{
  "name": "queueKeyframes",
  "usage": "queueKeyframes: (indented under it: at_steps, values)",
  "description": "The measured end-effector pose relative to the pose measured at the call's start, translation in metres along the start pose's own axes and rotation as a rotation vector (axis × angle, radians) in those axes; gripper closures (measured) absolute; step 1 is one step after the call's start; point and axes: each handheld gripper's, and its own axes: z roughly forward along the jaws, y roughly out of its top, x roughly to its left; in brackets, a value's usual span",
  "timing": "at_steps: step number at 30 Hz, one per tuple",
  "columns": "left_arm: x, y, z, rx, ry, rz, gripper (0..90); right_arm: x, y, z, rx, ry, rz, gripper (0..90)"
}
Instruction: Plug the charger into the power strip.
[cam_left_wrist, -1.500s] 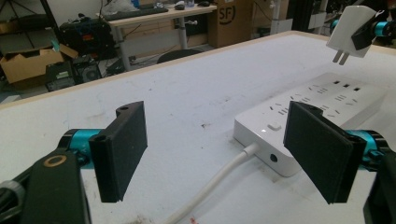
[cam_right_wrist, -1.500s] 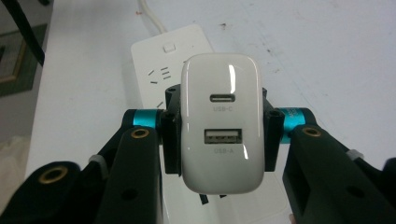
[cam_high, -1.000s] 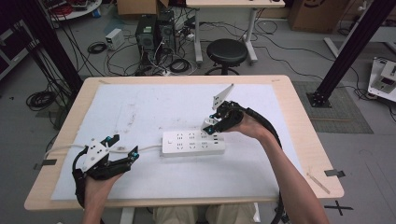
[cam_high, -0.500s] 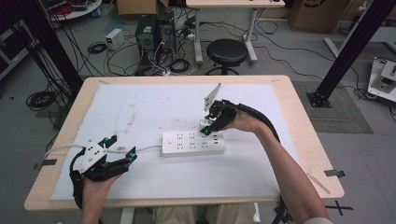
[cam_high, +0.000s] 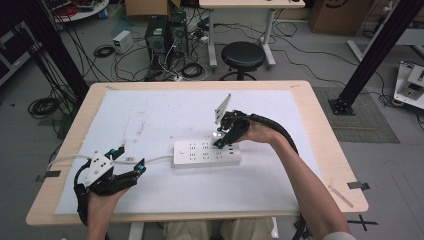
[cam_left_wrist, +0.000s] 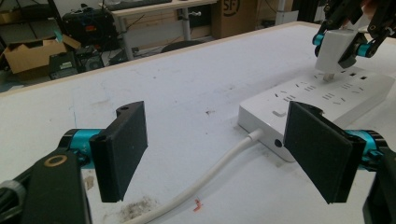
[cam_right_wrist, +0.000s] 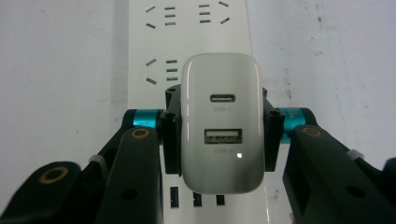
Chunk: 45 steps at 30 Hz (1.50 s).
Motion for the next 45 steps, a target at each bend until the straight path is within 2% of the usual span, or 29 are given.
queueKeyframes:
  at_steps: [8,19,22,33,36,39,41,45]
  values:
    - [-0.0002,-0.0007,0.0003,0.001,0.000,0.000,21.8,0.0002,-0.0023,0.0015,0.024,0.003,0.003,63.1]
    - [-0.0014,-0.0033,0.0006,0.004,-0.002,-0.005,21.8,-0.0002,-0.0009,0.0036,0.017,0.000,-0.002,63.3]
    - [-0.0019,-0.0029,0.0008,0.004,-0.004,-0.005,21.8,0.0024,-0.0003,0.0041,0.017,-0.014,-0.032,63.3]
    - [-0.0008,-0.0031,-0.0045,0.000,0.007,-0.004,22.5,0.0011,-0.0025,0.0046,-0.004,-0.007,-0.053,63.4]
    - [-0.0003,-0.0027,-0.0067,0.000,0.011,0.001,22.5,0.0053,-0.0010,0.0048,0.009,-0.028,-0.076,63.4]
    - [0.0003,-0.0025,-0.0069,0.002,0.013,0.002,22.5,0.0058,-0.0009,0.0047,0.010,-0.034,-0.080,63.4]
    - [-0.0002,-0.0024,-0.0071,0.003,0.012,0.000,22.5,0.0025,-0.0024,0.0047,-0.002,-0.018,-0.065,63.4]
    - [-0.0004,-0.0027,-0.0075,0.004,0.009,0.000,22.5,0.0022,-0.0030,0.0049,-0.008,-0.013,-0.066,63.4]
